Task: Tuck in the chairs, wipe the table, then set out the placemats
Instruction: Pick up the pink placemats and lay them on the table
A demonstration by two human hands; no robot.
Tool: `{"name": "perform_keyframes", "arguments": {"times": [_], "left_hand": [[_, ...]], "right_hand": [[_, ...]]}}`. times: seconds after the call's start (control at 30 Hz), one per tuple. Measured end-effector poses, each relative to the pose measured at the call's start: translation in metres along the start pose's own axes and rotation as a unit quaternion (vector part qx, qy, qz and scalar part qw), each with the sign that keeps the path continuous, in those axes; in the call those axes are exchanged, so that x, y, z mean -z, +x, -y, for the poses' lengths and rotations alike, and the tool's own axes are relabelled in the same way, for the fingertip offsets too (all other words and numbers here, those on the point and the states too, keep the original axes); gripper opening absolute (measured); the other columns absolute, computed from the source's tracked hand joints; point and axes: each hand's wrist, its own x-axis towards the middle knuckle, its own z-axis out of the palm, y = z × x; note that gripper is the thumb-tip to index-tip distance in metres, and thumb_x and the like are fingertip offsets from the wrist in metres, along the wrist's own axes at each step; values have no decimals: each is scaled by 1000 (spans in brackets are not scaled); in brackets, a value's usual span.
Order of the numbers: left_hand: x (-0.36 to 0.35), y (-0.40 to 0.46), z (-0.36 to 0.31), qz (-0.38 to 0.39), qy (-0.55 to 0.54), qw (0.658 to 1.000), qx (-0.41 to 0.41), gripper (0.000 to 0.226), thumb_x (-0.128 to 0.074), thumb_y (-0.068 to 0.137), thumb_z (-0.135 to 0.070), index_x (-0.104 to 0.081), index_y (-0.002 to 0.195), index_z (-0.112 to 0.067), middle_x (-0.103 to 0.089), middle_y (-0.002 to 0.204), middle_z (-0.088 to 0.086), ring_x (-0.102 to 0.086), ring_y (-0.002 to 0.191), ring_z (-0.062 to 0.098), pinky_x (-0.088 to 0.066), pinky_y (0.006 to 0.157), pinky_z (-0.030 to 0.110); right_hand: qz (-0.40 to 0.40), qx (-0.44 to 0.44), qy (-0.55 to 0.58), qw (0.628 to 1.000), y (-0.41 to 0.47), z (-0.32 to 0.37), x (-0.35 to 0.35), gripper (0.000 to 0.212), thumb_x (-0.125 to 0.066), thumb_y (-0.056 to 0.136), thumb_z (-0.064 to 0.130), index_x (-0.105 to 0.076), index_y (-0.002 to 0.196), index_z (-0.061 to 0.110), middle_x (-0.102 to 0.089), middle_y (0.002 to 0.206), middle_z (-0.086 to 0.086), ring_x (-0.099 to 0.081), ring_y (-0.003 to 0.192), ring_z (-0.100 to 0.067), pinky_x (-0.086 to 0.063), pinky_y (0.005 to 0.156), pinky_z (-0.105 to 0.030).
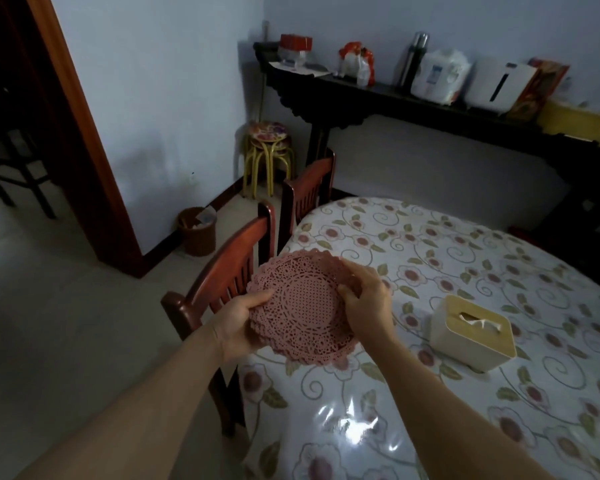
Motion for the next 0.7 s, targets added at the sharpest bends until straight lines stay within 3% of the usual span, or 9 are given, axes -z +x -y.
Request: {"name": "perform_keyframes", "arguments": {"times": [0.07,0.17,0.27,0.37,0.47,0.57,0.7], "left_hand": [[3,12,-8,-6,39,999,22,24,-40,97,-16,-59,104,-5,-71,92,15,-61,92,28,-47,73,37],[6,30,-14,-3,78,996,34,24,-43,95,-13,-56,114,-7,-66,104,13,-61,96,26,-48,75,36],[12,49,-16,-1,86,995,59,25,-44,95,-17,-57,114,-7,-67,106,14,-62,96,27,-51,75,36],[21,65,-14,-7,103,993,57,24,-44,95,-17,-62,109,-8,-68,107,14,-64,98,27,-54,74,35],[27,81,-14,-31,99,994,32,25,-43,94,-8,-61,113,-6,-63,115,18,-60,103,30,-49,80,40],[31,98,-19,-116,133,984,13,22,-45,94,-1,-61,108,-8,-63,113,19,-61,97,31,-49,79,42],[41,121,-22,-241,252,937,-12,32,-48,92,1,-54,122,-7,-61,120,17,-58,107,34,-46,95,50]], "right_hand": [[-11,-7,-16,1000,9,-2,-8,26,-61,85,1,-64,108,11,-59,105,-3,-53,95,-16,-44,85,-25],[-5,-48,-45,998,21,-12,-14,9,-56,88,2,-52,92,8,-53,94,-3,-48,86,-17,-35,65,-14],[-8,-114,-23,993,35,-25,-17,6,-51,92,5,-48,96,8,-54,87,-2,-52,81,-19,-43,63,-26],[-18,-188,26,982,53,-41,-19,14,-51,93,9,-50,107,11,-60,96,-6,-57,87,-23,-50,76,-39],[-21,-231,56,971,68,-62,-21,15,-50,93,6,-49,105,14,-62,92,-11,-59,75,-23,-52,67,-40],[-22,-276,75,958,82,-89,-20,22,-47,91,0,-48,103,18,-61,85,-13,-54,64,-24,-51,57,-40],[-13,-325,112,939,93,-122,-24,35,-42,92,-4,-45,104,28,-57,81,-6,-48,57,-17,-42,49,-30]]}}
